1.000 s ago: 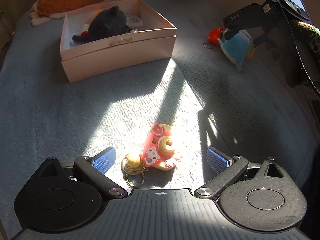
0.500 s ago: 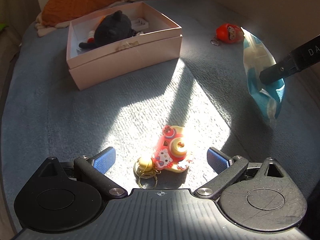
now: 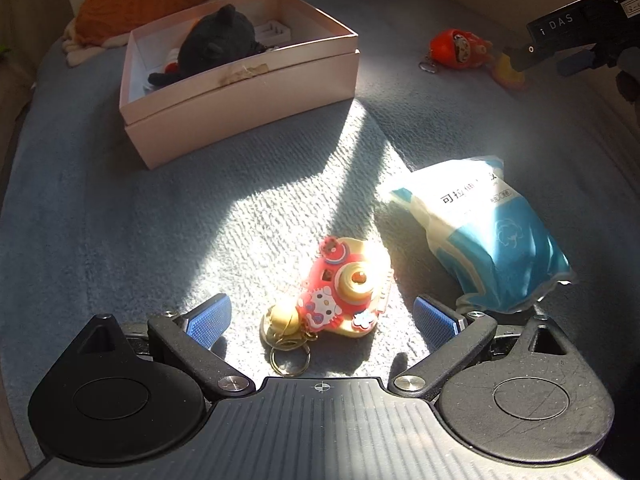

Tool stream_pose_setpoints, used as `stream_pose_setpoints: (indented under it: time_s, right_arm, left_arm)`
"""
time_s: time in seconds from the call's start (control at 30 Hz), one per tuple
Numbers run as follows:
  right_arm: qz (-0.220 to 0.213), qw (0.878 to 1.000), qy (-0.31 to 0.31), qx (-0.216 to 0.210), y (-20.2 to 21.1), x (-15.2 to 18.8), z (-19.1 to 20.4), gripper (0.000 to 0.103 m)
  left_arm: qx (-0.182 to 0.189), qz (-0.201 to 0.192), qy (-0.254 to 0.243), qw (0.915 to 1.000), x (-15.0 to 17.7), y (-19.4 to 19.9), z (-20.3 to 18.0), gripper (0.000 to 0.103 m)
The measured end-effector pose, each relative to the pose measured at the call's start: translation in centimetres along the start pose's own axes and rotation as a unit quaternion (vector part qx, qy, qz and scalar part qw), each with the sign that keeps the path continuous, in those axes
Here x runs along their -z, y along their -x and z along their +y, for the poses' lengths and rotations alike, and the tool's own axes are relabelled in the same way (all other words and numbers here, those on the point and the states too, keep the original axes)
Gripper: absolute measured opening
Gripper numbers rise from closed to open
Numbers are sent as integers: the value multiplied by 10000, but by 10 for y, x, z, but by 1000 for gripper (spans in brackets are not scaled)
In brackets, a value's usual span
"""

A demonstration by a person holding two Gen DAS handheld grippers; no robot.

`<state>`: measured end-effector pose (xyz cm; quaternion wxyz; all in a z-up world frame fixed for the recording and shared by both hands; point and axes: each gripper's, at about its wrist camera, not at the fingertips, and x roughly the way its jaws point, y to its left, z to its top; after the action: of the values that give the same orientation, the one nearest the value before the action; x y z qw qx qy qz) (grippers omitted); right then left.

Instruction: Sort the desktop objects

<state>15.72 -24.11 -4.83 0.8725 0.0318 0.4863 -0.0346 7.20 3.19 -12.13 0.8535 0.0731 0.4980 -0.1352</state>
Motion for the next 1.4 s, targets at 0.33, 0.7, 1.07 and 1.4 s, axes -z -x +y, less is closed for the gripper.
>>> stream_pose_setpoints:
  time_s: [0.33, 0.7, 1.07, 1.4]
  right_arm:
    - [817, 9958, 267, -323, -7, 79, 33, 87]
    - [1041, 9915, -491, -607, -23, 92, 32, 103]
    - [602, 9835, -1627, -520, -29, 89, 18, 103]
    - [730, 9963, -407, -181, -34, 91, 44, 103]
  left_arm:
    - [-1049, -124, -30, 9944, -2, -3, 13, 101]
    - [-1125, 137, 797, 9903, 3, -2, 39, 101]
    - [-828, 240, 766, 9933, 4, -4, 32, 101]
    - [-608, 307, 1348, 9885, 17, -18, 43, 103]
